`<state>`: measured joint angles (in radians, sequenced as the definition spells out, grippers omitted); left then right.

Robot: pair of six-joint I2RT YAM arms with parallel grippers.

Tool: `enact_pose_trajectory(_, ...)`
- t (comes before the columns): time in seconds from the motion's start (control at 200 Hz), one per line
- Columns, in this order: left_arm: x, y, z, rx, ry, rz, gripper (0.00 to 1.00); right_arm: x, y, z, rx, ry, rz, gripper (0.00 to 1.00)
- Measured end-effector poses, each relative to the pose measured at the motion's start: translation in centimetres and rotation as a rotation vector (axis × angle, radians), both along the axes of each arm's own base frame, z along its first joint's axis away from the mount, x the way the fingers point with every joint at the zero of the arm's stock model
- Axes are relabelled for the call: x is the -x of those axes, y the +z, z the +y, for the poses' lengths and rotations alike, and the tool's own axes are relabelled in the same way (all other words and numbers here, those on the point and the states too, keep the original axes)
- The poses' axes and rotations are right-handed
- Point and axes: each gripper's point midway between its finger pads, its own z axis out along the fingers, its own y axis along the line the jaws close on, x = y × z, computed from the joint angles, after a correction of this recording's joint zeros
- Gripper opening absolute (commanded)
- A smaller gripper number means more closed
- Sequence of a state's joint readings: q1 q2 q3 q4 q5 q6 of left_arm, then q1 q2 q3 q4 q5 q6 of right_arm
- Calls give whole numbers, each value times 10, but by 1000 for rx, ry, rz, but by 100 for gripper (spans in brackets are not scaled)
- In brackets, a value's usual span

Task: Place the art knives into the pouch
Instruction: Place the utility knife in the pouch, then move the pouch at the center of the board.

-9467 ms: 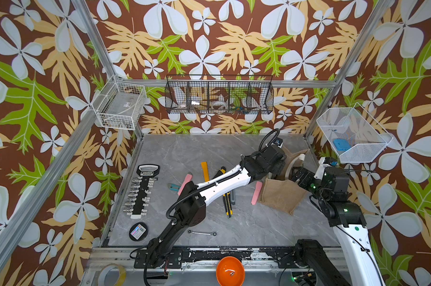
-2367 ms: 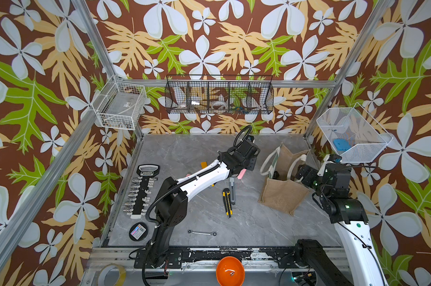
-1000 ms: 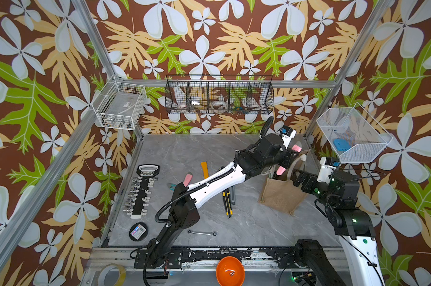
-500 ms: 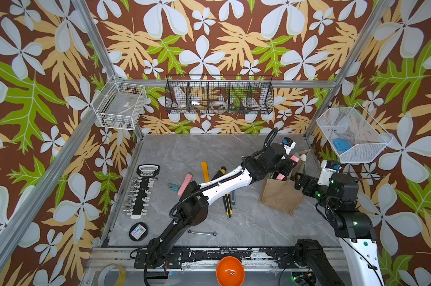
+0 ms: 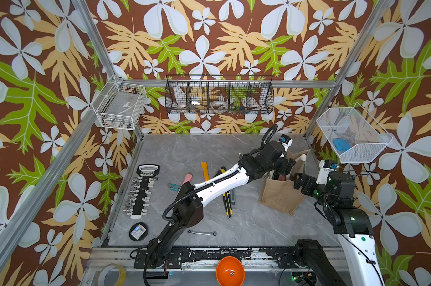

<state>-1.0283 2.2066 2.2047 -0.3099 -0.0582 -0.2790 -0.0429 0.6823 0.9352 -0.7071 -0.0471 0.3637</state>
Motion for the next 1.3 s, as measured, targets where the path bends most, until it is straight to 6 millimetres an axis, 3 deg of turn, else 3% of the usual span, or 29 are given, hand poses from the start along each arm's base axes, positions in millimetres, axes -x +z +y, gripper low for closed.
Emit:
enact_pose_trajectory(0.125, -9, -8, 13, -56, 70, -6, 81, 0, 0, 0, -2, -1, 2, 97)
enact_pose_trajectory(0.325, -15, -50, 9, -149, 60, 52, 81, -2, 0, 0, -17, -7, -10, 97)
enact_pose_trajectory(0.48, -19, -71, 13, -197, 69, 87, 69, -5, -1, 2, -44, -13, -20, 97)
enact_pose_trajectory(0.596, -28, -80, 20, -217, 91, 106, 47, -7, -2, 3, -53, -12, -18, 97)
enact_pose_trajectory(0.931, -47, -92, 44, -256, 153, 139, 15, -10, 2, 4, -96, -29, -32, 97)
enact_pose_trajectory(1.301, -72, -88, 101, -295, 298, 164, 8, -12, 1, 5, -103, -27, -27, 97)
